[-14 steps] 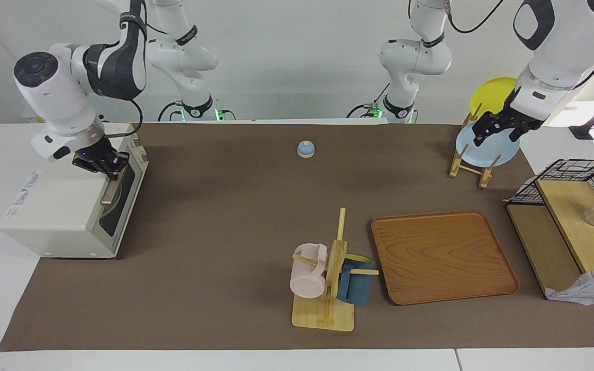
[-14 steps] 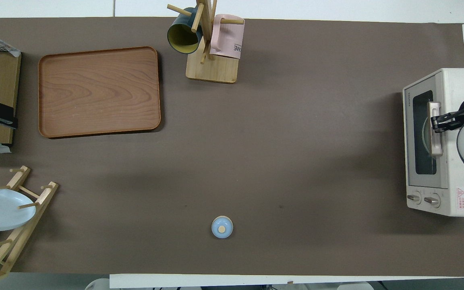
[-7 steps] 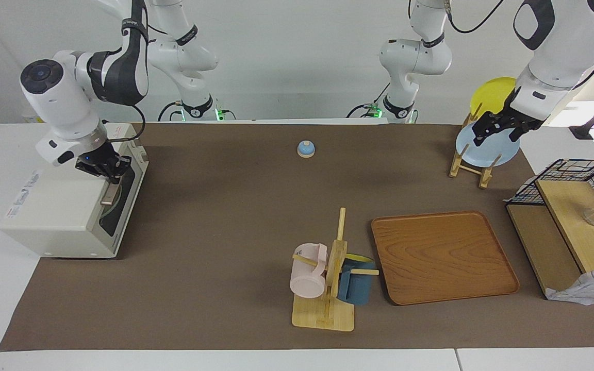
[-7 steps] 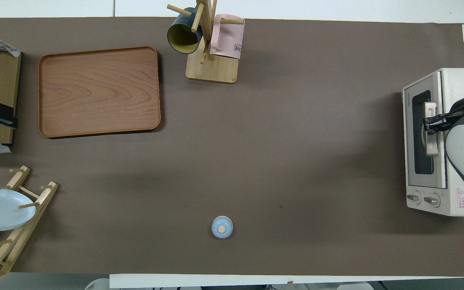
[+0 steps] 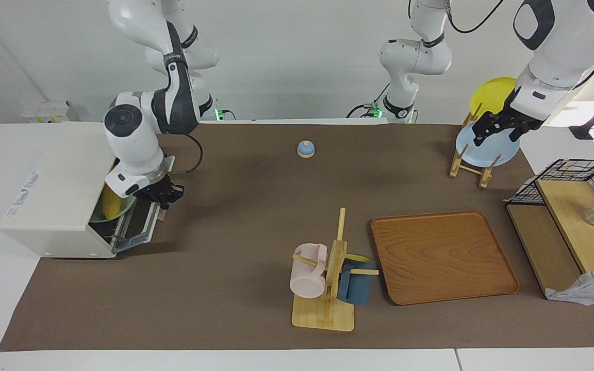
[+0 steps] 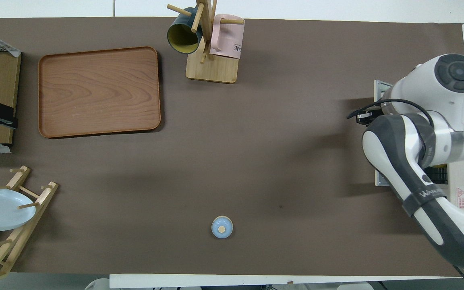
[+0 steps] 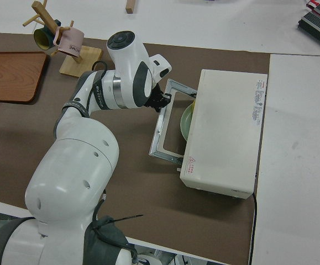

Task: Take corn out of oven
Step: 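Reach into the open oven and grasp the green plate with the right gripper, then pull the plate with corn out and set it mid-table with the right gripper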

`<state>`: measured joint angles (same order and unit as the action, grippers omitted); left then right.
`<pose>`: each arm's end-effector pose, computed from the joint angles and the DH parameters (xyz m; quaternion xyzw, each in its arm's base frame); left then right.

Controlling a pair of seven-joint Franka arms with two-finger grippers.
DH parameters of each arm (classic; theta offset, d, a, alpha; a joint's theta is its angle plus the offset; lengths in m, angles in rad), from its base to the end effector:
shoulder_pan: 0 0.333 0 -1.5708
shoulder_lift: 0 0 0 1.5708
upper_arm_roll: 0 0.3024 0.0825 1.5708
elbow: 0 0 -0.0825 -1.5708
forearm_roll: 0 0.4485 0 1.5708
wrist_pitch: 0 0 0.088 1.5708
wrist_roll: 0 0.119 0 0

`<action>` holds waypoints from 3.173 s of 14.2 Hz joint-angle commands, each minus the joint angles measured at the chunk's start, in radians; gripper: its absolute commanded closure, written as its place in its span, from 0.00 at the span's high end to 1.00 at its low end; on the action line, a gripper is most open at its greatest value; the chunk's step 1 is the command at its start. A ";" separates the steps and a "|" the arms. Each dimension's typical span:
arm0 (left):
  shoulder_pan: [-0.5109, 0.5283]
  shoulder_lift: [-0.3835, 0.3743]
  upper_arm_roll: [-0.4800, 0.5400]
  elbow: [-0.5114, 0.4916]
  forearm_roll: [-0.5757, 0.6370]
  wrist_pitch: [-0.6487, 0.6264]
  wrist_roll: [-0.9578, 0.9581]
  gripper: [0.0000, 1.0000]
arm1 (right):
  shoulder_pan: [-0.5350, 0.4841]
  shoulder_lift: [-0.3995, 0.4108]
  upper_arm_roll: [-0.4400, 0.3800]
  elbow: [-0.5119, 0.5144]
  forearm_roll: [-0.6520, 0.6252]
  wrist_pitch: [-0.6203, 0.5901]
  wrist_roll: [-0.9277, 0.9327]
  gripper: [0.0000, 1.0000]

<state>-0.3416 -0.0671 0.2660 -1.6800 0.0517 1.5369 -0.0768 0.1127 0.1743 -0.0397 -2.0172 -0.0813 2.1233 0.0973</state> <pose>0.5920 -0.0345 0.5771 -0.9991 0.0002 0.0377 0.0200 0.6250 0.0414 0.2983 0.9987 0.0105 -0.0308 0.0401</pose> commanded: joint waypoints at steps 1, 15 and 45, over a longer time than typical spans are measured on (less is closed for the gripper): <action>0.000 0.003 0.002 0.017 -0.007 -0.018 0.005 1.00 | -0.025 0.051 -0.009 0.008 0.000 0.072 0.002 0.00; 0.000 0.003 0.002 0.017 -0.007 -0.018 0.005 1.00 | -0.031 -0.078 -0.016 0.041 0.106 -0.221 0.084 0.66; 0.000 0.003 0.002 0.017 -0.007 -0.018 0.005 1.00 | 0.585 0.505 0.014 0.910 0.092 -0.502 0.772 0.00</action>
<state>-0.3416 -0.0671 0.2660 -1.6800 0.0517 1.5369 -0.0767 0.6770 0.4691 -0.0286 -1.3754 -0.0407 1.6654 0.7745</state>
